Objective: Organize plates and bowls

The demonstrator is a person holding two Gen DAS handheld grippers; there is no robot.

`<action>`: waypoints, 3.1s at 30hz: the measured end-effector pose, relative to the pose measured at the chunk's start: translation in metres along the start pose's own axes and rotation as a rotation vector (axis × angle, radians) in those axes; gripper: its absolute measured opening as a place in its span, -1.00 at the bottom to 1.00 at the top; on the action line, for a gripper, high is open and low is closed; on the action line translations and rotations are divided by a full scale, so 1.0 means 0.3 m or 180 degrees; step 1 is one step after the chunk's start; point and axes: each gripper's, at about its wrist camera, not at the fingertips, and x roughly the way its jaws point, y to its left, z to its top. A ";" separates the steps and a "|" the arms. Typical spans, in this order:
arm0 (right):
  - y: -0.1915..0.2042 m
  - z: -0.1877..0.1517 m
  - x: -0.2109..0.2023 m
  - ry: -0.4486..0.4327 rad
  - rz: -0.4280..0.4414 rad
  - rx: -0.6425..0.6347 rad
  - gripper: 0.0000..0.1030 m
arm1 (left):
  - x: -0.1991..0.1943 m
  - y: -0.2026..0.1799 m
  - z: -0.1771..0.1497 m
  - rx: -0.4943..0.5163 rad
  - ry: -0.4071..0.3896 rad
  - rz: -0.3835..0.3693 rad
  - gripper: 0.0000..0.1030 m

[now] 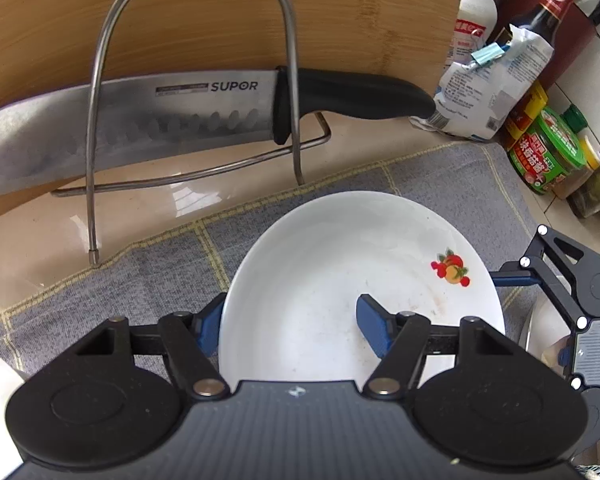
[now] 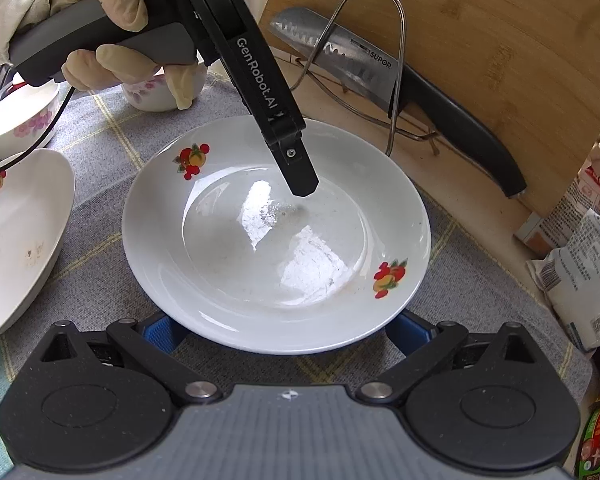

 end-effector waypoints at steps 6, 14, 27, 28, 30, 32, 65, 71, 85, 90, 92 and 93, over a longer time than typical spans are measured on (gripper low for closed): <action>0.016 0.002 -0.009 -0.0023 -0.0136 -0.0058 1.00 | -0.007 -0.006 -0.007 -0.0028 -0.0027 0.0026 0.28; 0.012 0.006 -0.012 -0.0029 -0.0137 -0.0032 1.00 | -0.034 -0.014 -0.021 0.0003 -0.0112 0.0067 0.28; 0.016 0.020 -0.036 -0.0103 -0.0142 -0.0011 1.00 | -0.063 -0.026 -0.038 0.0095 -0.0239 0.0148 0.28; 0.019 0.022 -0.038 -0.0108 -0.0145 -0.0008 1.00 | -0.066 -0.026 -0.038 0.0096 -0.0250 0.0147 0.28; 0.022 0.025 -0.044 -0.0123 -0.0148 0.0001 1.00 | -0.073 -0.027 -0.041 0.0099 -0.0269 0.0147 0.28; 0.023 0.027 -0.049 -0.0136 -0.0145 0.0017 1.00 | -0.075 -0.032 -0.042 0.0109 -0.0290 0.0150 0.28; 0.006 0.028 -0.012 -0.0179 0.0273 -0.0074 1.00 | -0.024 -0.008 -0.054 0.0149 -0.0209 0.0182 0.27; 0.030 0.039 -0.043 -0.0198 0.0181 -0.0142 1.00 | -0.061 -0.023 -0.053 0.0157 -0.0274 0.0185 0.27; 0.127 -0.008 -0.209 -0.0233 -0.0135 0.0108 1.00 | -0.141 -0.176 -0.065 0.0520 -0.0302 0.0071 0.28; 0.152 -0.060 -0.274 -0.0223 -0.0244 0.0319 1.00 | -0.134 -0.258 -0.070 0.0741 -0.0260 -0.0014 0.28; 0.163 -0.088 -0.298 -0.0212 -0.0292 0.0413 1.00 | -0.123 -0.291 -0.072 0.0822 -0.0228 -0.0050 0.28; 0.166 -0.100 -0.308 -0.0208 -0.0317 0.0456 1.00 | -0.118 -0.307 -0.071 0.0861 -0.0218 -0.0065 0.28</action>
